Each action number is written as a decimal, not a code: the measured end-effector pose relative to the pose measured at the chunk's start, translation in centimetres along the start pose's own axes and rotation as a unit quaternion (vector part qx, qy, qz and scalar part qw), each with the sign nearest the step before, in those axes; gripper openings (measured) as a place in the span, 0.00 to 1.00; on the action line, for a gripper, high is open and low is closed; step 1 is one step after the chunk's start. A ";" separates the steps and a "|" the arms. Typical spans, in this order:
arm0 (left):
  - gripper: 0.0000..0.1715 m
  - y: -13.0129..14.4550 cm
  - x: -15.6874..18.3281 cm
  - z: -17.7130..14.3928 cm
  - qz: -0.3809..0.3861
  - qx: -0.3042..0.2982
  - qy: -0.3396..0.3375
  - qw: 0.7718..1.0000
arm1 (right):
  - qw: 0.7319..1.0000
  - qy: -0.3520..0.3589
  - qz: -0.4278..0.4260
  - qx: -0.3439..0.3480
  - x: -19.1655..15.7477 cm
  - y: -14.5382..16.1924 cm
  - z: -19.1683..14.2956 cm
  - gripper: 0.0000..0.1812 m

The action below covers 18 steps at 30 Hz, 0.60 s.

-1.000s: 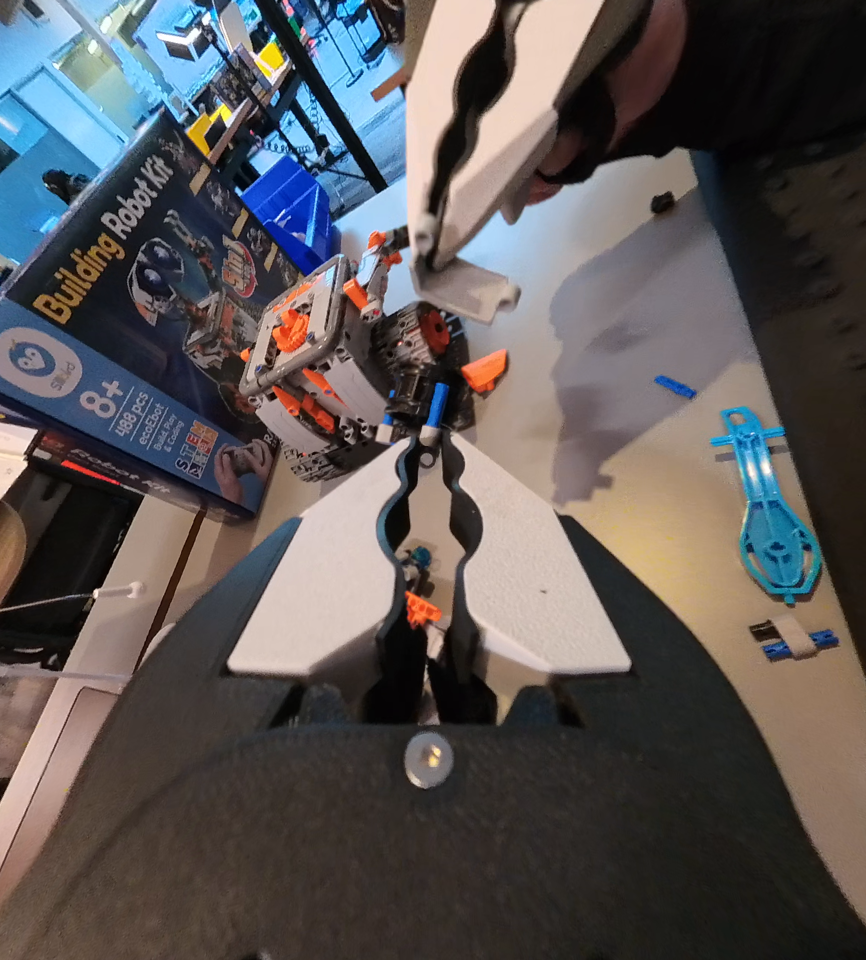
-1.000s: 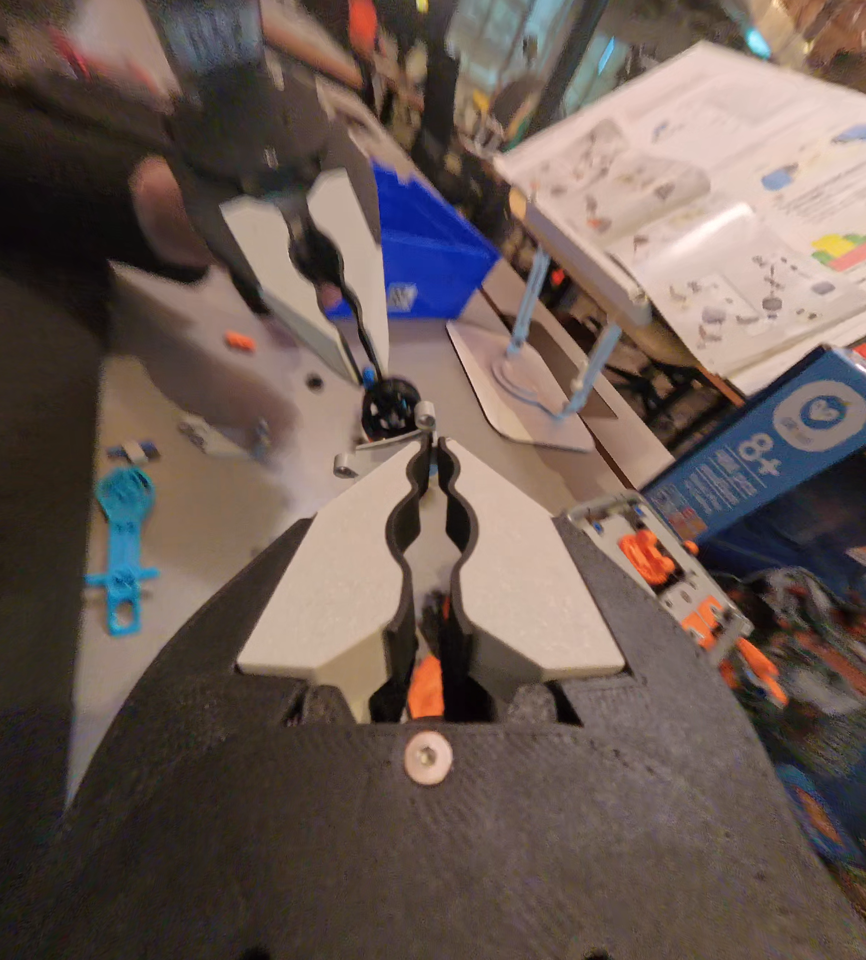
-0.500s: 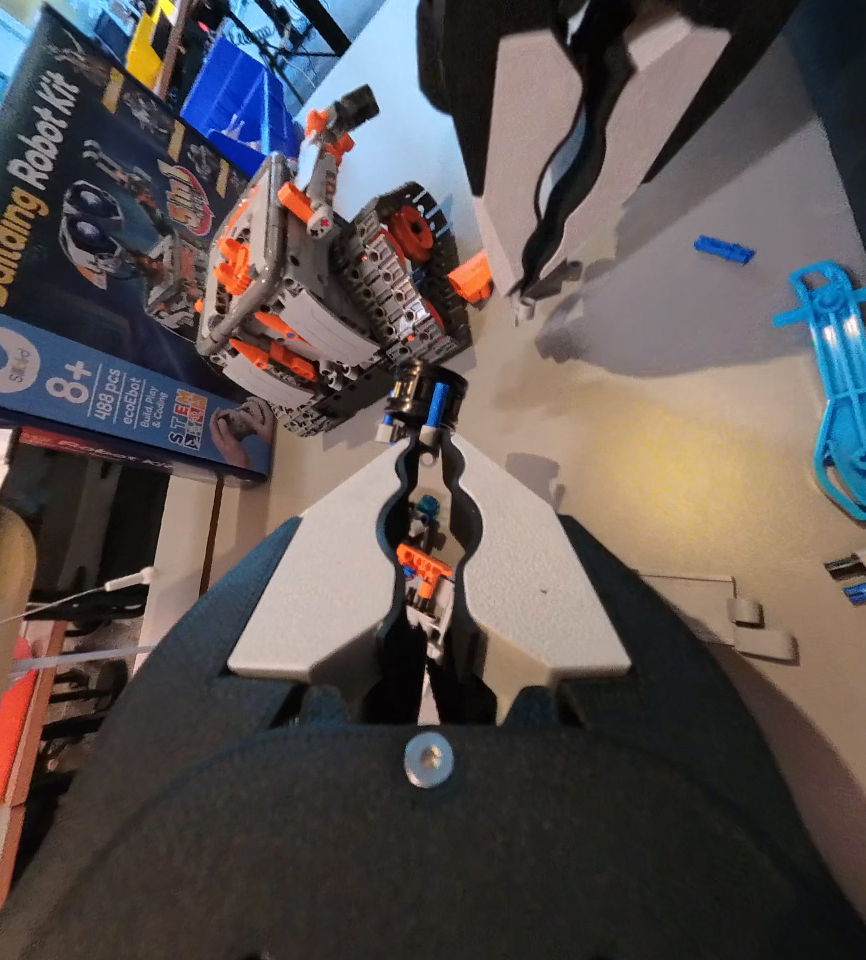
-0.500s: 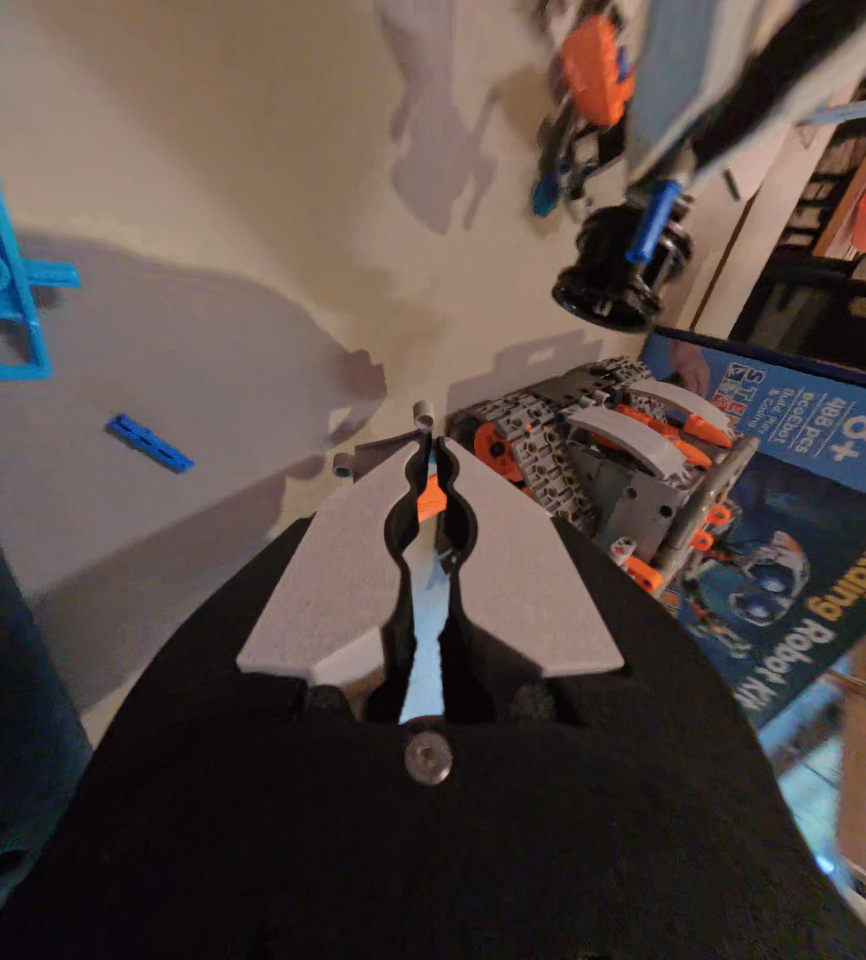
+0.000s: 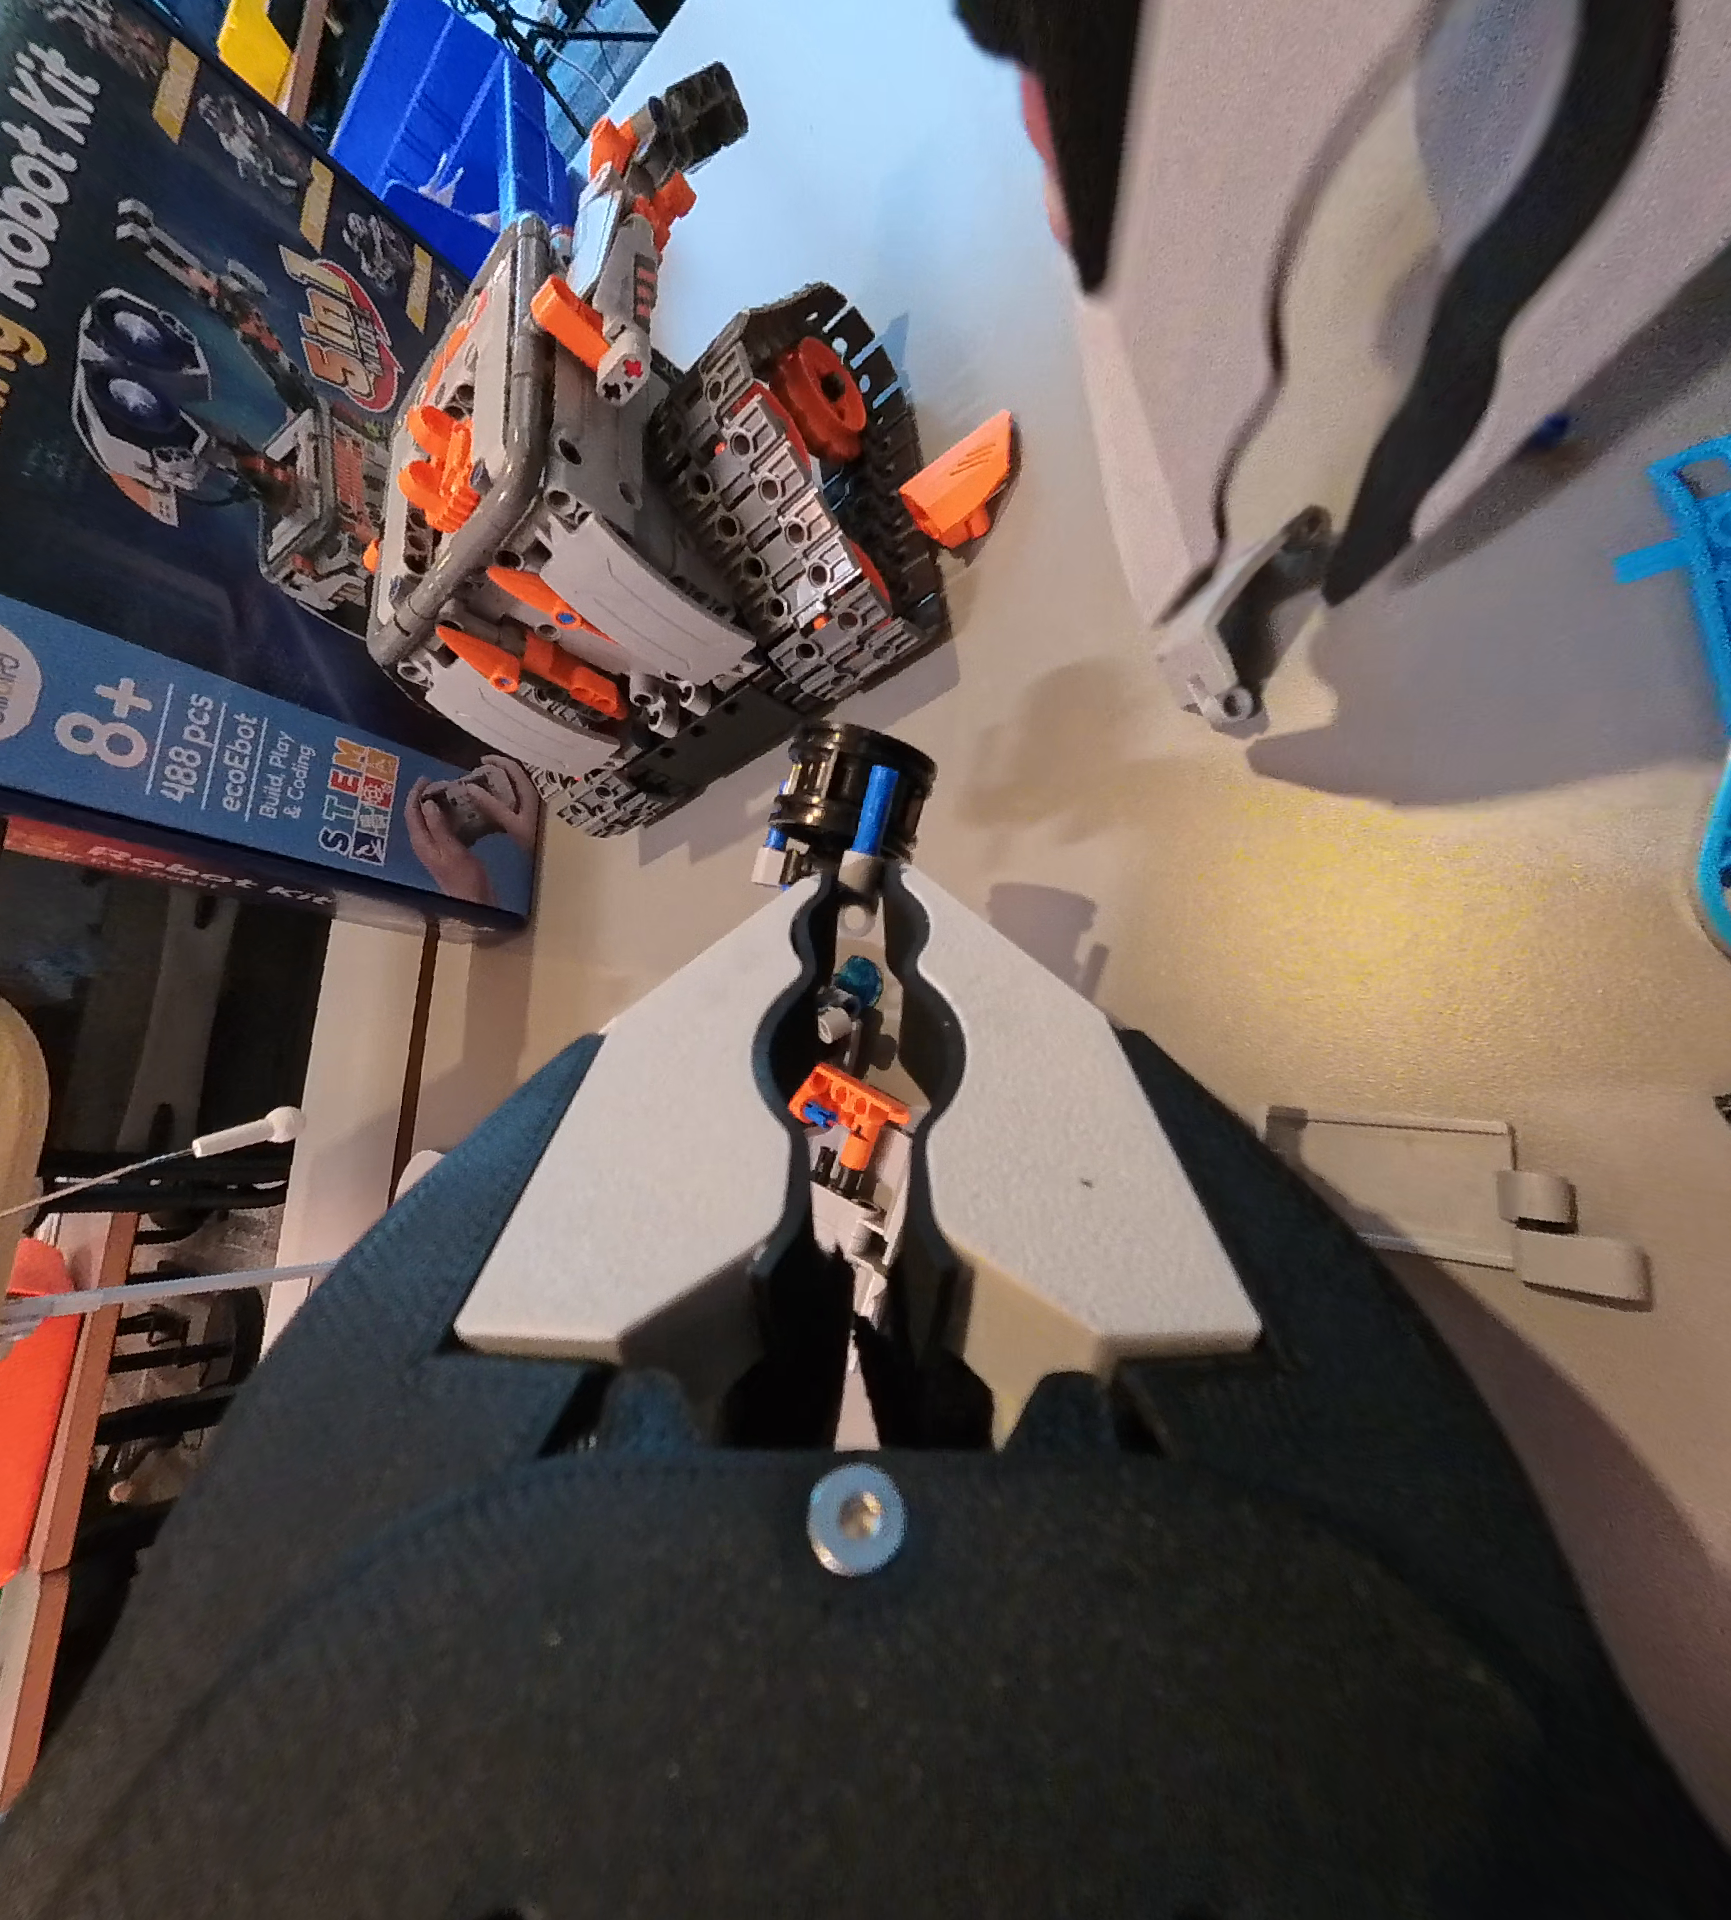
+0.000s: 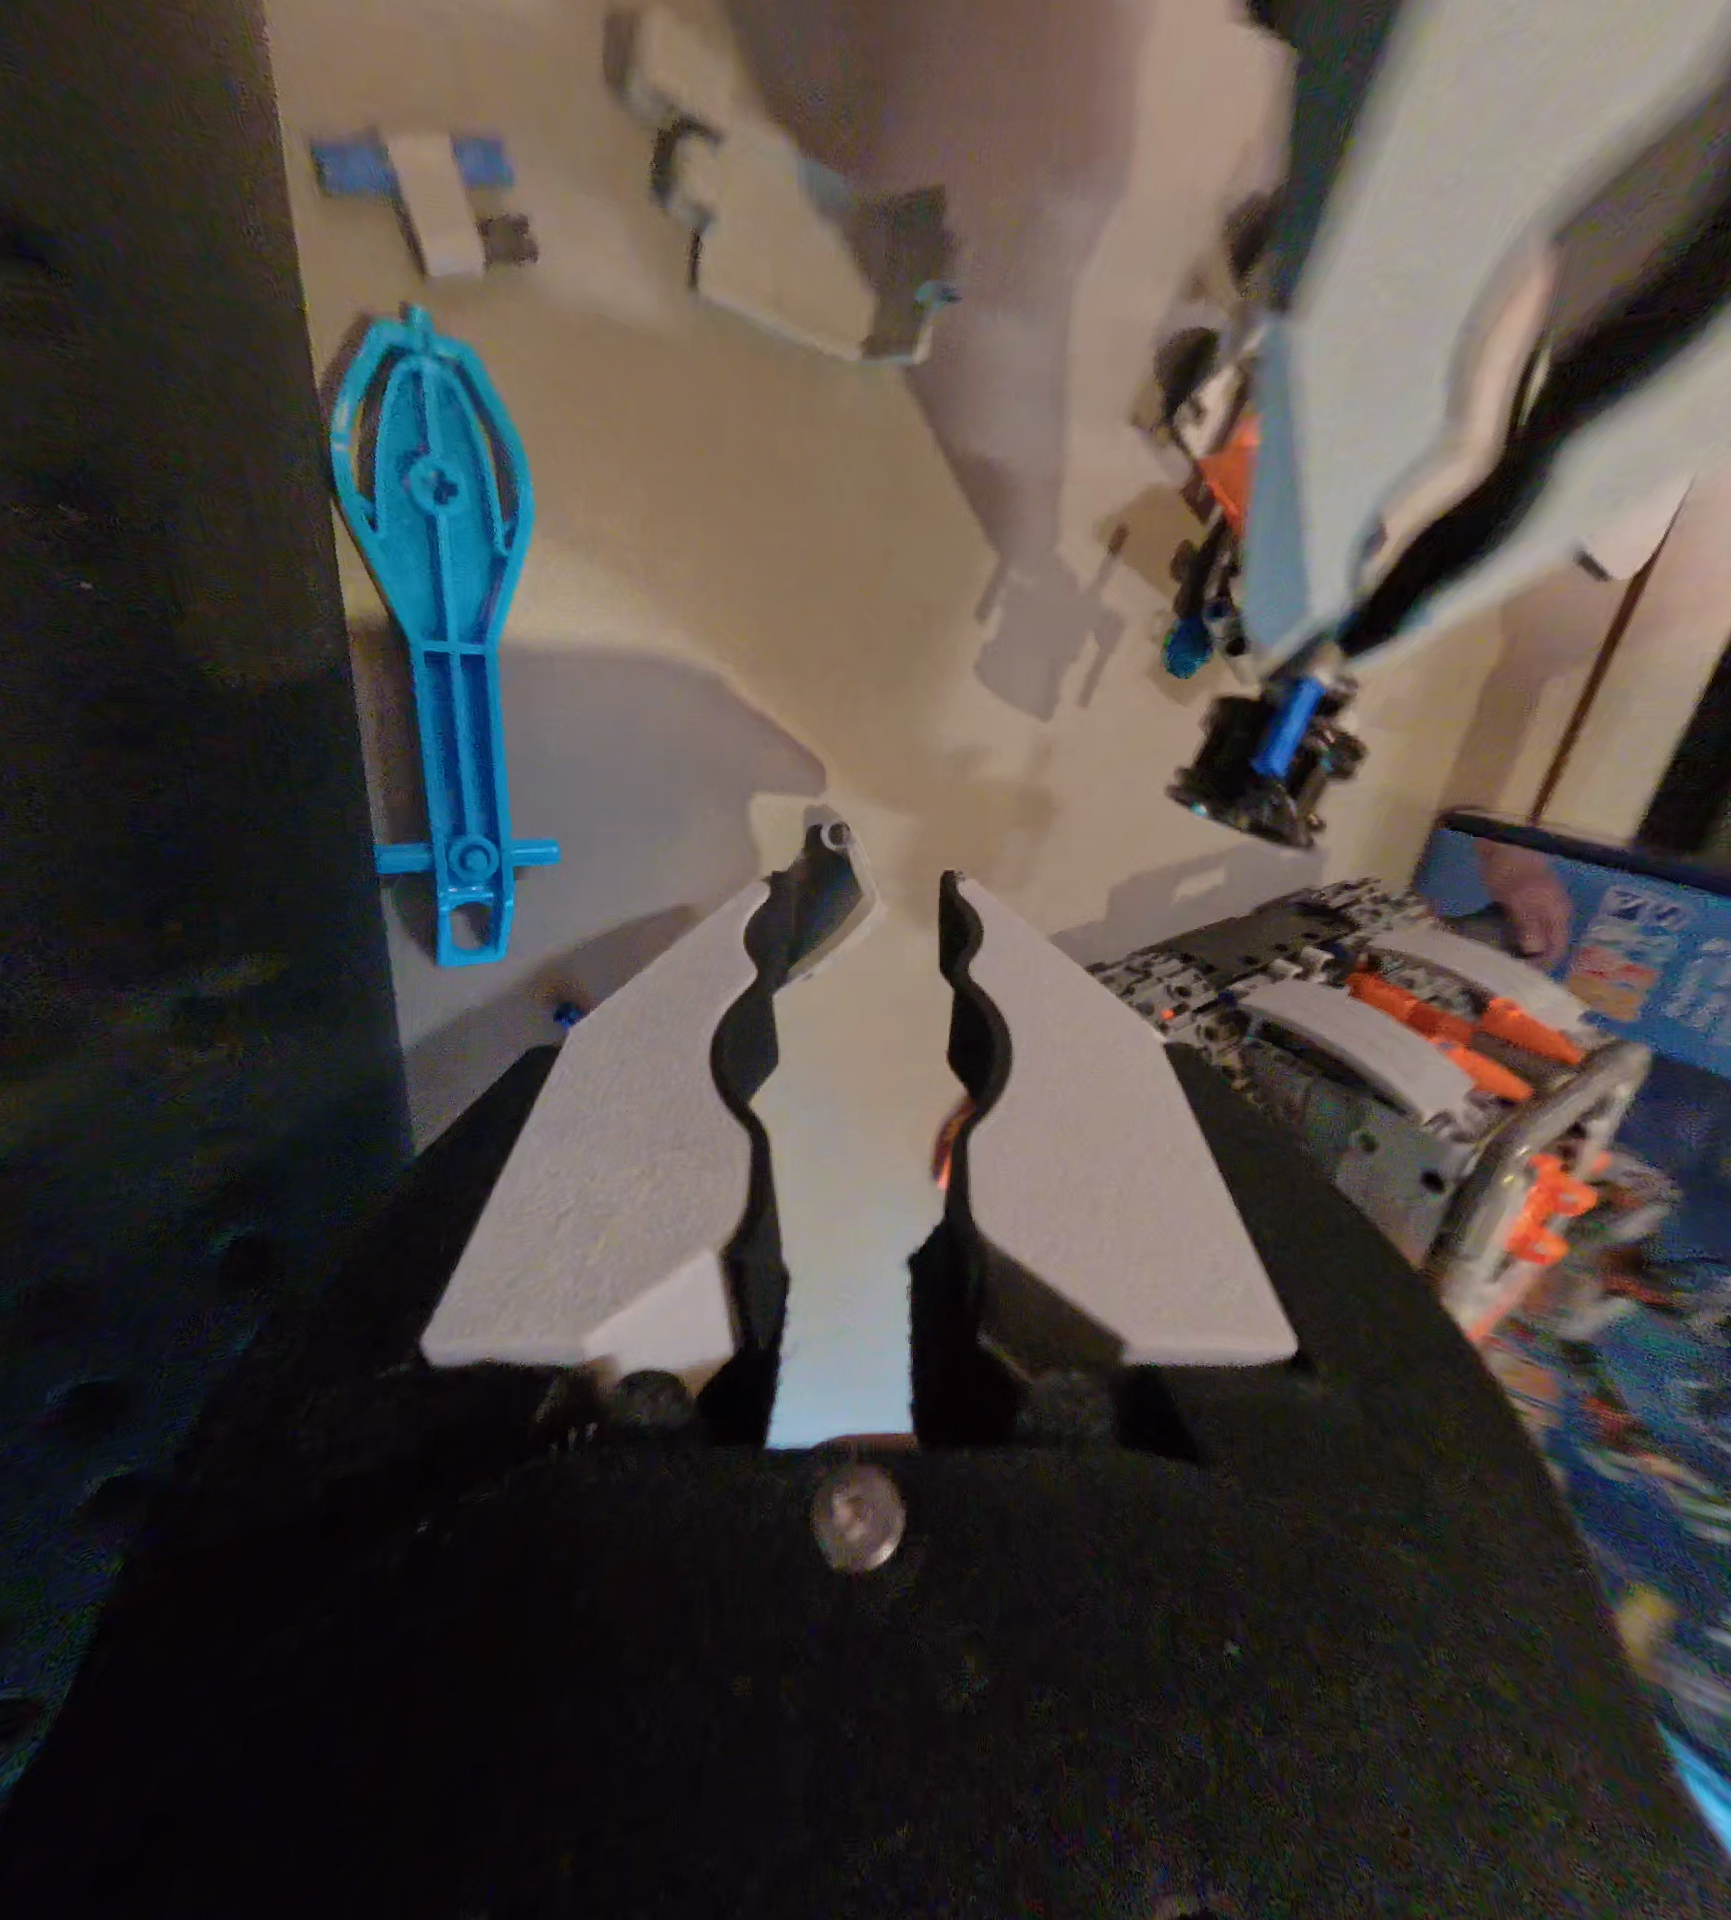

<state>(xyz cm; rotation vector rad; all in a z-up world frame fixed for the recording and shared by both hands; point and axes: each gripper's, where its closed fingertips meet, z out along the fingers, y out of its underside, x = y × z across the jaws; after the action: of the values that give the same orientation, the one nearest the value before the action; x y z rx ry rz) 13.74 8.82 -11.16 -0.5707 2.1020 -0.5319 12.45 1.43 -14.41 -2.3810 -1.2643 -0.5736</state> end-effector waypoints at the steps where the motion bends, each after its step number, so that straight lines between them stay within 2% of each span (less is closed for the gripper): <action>1: 0.03 0.0 0.0 0.0 -0.001 0.001 0.000 1.000 | 0.999 -0.015 0.040 0.033 0.5 0.1 -0.5 0.14; 3: 0.03 0.0 -0.1 0.0 -0.002 0.001 0.000 1.000 | 0.986 -0.048 0.132 0.088 1.6 1.0 -0.8 0.13; 5: 0.03 -0.1 -0.2 -0.1 -0.002 0.002 -0.002 1.000 | 0.971 -0.089 0.195 0.108 1.5 2.4 -0.3 0.13; 9: 0.03 -0.1 -0.1 0.0 -0.003 0.001 0.001 1.000 | 0.940 -0.160 0.260 0.152 -0.3 2.5 0.8 0.16; 14: 0.03 -0.1 0.0 0.2 -0.005 0.002 0.005 1.000 | 0.891 -0.206 0.349 0.204 0.0 2.0 1.7 0.14; 16: 0.03 -0.1 0.0 0.2 -0.006 0.003 0.004 1.000 | 0.890 -0.211 0.347 0.206 -0.3 1.7 2.0 0.09; 18: 0.03 -0.1 0.0 0.2 -0.005 0.002 0.004 1.000 | 0.913 -0.171 0.319 0.191 -0.3 1.4 2.0 0.08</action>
<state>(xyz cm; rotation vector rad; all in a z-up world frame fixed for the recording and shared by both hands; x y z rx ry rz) 13.90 8.72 -11.22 -0.5776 2.1064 -0.5445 13.85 1.52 -16.42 -2.4014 -0.5571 0.2766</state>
